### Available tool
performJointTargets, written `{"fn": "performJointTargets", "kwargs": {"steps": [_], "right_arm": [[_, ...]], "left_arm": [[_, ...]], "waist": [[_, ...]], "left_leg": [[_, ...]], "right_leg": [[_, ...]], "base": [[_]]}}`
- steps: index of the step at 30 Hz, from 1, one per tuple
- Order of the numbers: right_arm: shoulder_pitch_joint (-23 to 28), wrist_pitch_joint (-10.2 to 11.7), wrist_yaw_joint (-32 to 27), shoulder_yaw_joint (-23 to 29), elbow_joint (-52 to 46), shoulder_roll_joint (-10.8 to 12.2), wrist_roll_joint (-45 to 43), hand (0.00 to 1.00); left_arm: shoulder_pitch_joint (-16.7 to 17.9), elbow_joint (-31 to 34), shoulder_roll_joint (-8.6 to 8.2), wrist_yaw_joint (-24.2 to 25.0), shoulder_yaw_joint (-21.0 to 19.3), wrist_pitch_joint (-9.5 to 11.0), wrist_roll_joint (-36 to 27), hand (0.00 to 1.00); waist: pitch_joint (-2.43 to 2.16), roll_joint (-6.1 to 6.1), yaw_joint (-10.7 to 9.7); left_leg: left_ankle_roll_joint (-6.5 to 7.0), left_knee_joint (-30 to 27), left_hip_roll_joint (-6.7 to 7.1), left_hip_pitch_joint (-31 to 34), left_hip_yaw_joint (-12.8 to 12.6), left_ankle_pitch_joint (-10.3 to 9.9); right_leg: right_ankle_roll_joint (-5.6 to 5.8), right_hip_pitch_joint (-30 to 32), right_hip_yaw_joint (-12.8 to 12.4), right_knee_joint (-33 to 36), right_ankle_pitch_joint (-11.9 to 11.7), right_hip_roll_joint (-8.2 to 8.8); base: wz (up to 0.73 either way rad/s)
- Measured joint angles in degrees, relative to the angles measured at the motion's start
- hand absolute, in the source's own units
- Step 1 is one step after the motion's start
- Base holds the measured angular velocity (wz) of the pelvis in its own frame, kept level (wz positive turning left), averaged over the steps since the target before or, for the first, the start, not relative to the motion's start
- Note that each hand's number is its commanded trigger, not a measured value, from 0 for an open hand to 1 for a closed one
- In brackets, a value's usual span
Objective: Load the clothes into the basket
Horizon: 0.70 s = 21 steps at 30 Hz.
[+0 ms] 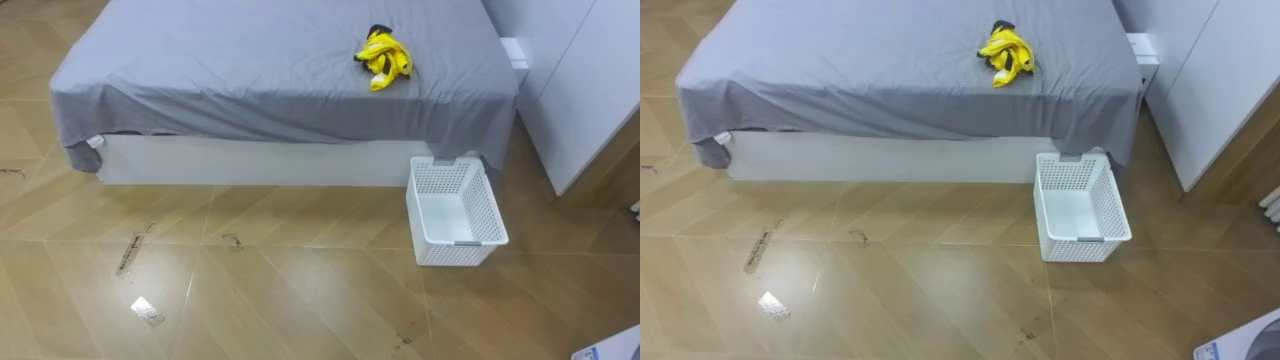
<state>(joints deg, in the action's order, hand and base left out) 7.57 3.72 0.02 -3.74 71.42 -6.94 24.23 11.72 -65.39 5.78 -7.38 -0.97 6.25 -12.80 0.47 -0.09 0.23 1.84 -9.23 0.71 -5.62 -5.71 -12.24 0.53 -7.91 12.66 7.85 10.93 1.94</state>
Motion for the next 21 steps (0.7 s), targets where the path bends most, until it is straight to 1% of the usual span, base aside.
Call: {"fn": "performJointTargets", "kwargs": {"steps": [5,9,11,12,16,21], "right_arm": [[-0.1,-0.1,0.0,0.1,0.2,0.0,0.0,0.00],[-0.2,-0.1,0.2,0.0,0.0,0.0,-0.1,0.00],[-0.2,-0.1,0.2,0.0,-0.1,0.0,-0.2,0.00],[-0.2,-0.1,0.2,0.0,-0.1,0.0,-0.1,0.00],[-0.3,-0.1,0.8,0.1,-0.1,-0.1,-0.1,0.00],[-0.4,-0.2,1.6,0.4,0.1,-0.2,-1.0,0.00]], "left_arm": [[0.0,0.0,0.01,0.0,-0.1,-0.1,0.0,0.00],[-0.5,0.1,0.09,0.2,-0.1,-1.4,0.0,0.00],[-0.8,0.2,0.08,0.4,-0.1,-1.6,0.0,0.00],[-1.0,0.2,0.08,0.5,0.0,-1.8,-0.3,0.00],[-1.0,0.2,0.06,0.9,0.0,-1.8,-1.2,0.00],[-1.0,0.1,0.04,1.4,-0.1,-2.1,-2.0,0.00]], "waist": [[0.03,0.01,0.0],[0.09,0.17,0.1],[0.11,0.26,0.1],[0.02,0.60,0.1],[-0.19,0.98,-0.1],[-0.17,0.88,-0.1]], "left_leg": [[0.00,0.0,0.00,0.0,0.0,0.0],[0.00,0.0,-0.04,0.0,-0.1,-0.1],[0.02,0.0,-0.06,0.0,-0.2,-0.2],[0.02,-0.1,-0.05,0.1,-0.3,-0.2],[0.03,-0.1,-0.03,0.0,-0.3,-0.2],[0.00,-0.4,-0.11,0.1,-0.4,-0.3]], "right_leg": [[0.00,0.0,0.0,0.0,0.0,-0.01],[0.00,0.1,-0.2,0.0,0.0,-0.02],[0.00,0.1,-0.3,0.0,0.0,-0.04],[0.00,0.1,-0.3,0.0,0.0,-0.03],[0.00,0.2,0.0,0.0,0.0,0.02],[0.00,0.3,-0.1,0.2,0.0,-0.01]], "base": [[0.00],[0.00],[0.00],[0.00],[0.00],[-0.01]]}}
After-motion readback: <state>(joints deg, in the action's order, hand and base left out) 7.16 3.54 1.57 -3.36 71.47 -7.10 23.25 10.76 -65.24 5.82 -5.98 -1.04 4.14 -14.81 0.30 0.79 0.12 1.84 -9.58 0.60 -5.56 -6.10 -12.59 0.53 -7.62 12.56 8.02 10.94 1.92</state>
